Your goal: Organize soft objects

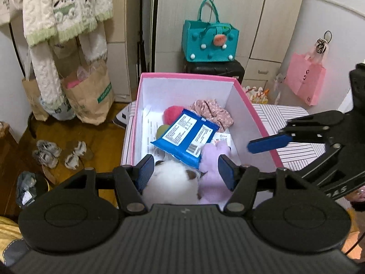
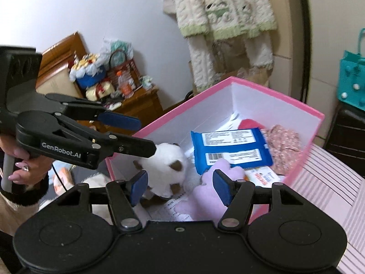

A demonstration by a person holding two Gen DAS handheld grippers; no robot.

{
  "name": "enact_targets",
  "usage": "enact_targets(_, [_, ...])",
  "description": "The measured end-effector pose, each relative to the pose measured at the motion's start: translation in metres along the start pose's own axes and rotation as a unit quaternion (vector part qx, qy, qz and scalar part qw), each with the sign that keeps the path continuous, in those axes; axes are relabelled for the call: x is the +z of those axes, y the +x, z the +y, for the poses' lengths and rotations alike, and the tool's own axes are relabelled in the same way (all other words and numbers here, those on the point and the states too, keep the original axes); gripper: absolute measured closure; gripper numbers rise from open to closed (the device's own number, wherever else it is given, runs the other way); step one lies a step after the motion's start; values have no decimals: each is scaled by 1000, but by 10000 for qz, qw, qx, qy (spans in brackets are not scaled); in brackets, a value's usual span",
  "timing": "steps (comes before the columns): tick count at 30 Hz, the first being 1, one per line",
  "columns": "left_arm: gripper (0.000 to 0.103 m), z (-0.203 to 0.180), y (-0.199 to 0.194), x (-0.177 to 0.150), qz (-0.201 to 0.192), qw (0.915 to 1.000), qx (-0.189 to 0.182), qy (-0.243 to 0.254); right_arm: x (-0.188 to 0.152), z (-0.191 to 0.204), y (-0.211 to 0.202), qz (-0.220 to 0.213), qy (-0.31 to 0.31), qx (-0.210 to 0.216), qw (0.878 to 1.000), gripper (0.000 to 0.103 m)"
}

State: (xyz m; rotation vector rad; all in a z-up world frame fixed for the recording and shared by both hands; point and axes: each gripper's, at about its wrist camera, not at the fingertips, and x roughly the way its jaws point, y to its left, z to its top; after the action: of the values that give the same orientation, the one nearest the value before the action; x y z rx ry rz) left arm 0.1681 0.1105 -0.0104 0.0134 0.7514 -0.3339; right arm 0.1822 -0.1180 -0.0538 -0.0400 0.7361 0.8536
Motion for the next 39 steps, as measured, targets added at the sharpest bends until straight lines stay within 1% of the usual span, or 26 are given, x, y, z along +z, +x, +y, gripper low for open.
enact_targets(4, [41,-4,-9,-7,-61,10000,-71,-4,-10,11,-23,-282,-118,-203,9993,34])
enact_targets(11, [38,-22,-33,-15,-103,9992,-164,354,-24,26,-65,-488,39,-596,9970,33])
enact_targets(14, [38,-33,-43,-15,7,9980,-276,567,-30,31,-83,-479,90,-872,9950,24])
enact_targets(16, [37,-36,-51,-17,156,9968,-374,692,-33,35,-93,-505,187,-1082,9927,11])
enact_targets(17, [37,-37,-54,-18,215,9964,-405,708,-36,36,-100,-530,287,-1199,9910,9])
enact_targets(18, [34,-37,-57,-19,252,9963,-420,707,-38,36,-105,-530,381,-1316,9892,5])
enact_targets(19, [28,-38,-61,-21,261,9963,-429,696,-40,38,-109,-495,478,-1481,9866,4])
enact_targets(22, [18,-43,-69,-25,179,9961,-492,711,-50,44,-120,-461,660,-2015,9762,4])
enact_targets(23, [16,-45,-72,-27,149,9960,-517,720,-53,45,-124,-491,669,-2109,9740,4])
enact_targets(25, [7,-50,-74,-28,102,9953,-589,755,-59,47,-132,-562,753,-2169,9717,4])
enact_targets(27, [5,-56,-76,-30,91,9950,-621,771,-62,45,-140,-613,998,-2218,9680,4])
enact_targets(30, [5,-67,-80,-33,58,9956,-549,757,-68,39,-153,-748,1515,-2449,9547,4])
enact_targets(32, [1,-72,-83,-35,-55,9968,-402,685,-72,35,-160,-732,1694,-2560,9489,4])
enact_targets(36, [0,-84,-87,-39,-63,9982,101,584,-80,37,-163,-521,1644,-2839,9432,4])
enact_targets(39, [0,-92,-88,-44,-122,9978,168,631,-86,44,-166,-458,1536,-2886,9439,4])
